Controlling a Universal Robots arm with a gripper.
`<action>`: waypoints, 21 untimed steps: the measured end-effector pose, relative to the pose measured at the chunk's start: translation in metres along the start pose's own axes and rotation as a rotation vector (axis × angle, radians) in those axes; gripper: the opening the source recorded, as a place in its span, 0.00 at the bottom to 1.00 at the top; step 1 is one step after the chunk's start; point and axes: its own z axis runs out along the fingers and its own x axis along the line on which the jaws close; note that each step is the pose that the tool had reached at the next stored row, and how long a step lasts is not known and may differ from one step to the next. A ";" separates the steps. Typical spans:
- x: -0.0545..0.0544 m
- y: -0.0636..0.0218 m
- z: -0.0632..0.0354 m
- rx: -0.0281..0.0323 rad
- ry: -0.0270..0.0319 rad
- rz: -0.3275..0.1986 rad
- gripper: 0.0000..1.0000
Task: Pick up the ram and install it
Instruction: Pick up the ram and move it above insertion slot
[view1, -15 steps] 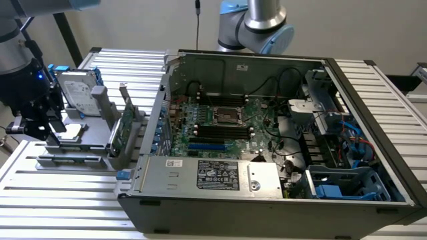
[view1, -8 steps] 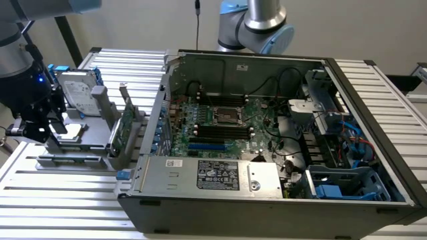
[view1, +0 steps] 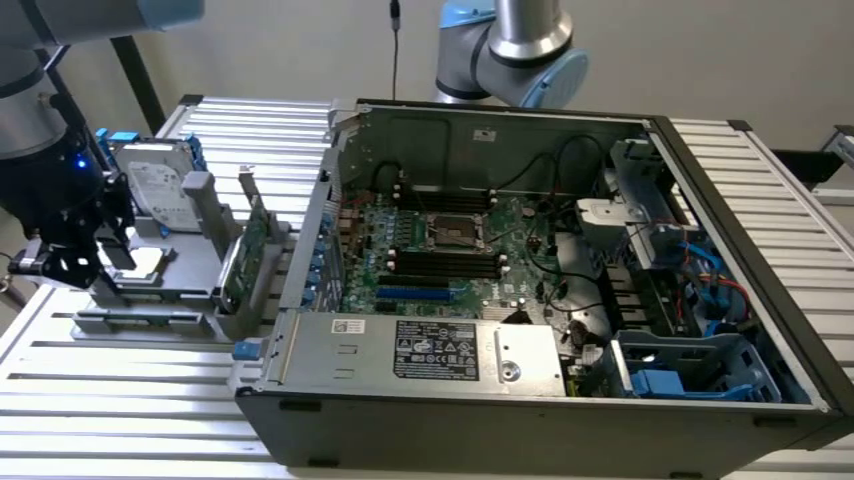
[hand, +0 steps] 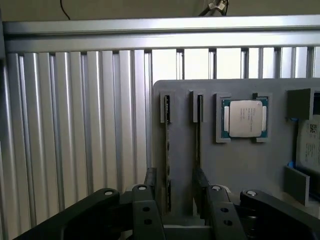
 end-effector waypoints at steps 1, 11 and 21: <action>0.000 0.0000 0.0008 -0.0003 -0.0001 0.007 0.42; 0.006 -0.0006 0.0179 -0.0007 -0.0005 0.028 0.42; 0.013 -0.0026 0.0344 -0.0007 -0.0019 0.030 0.42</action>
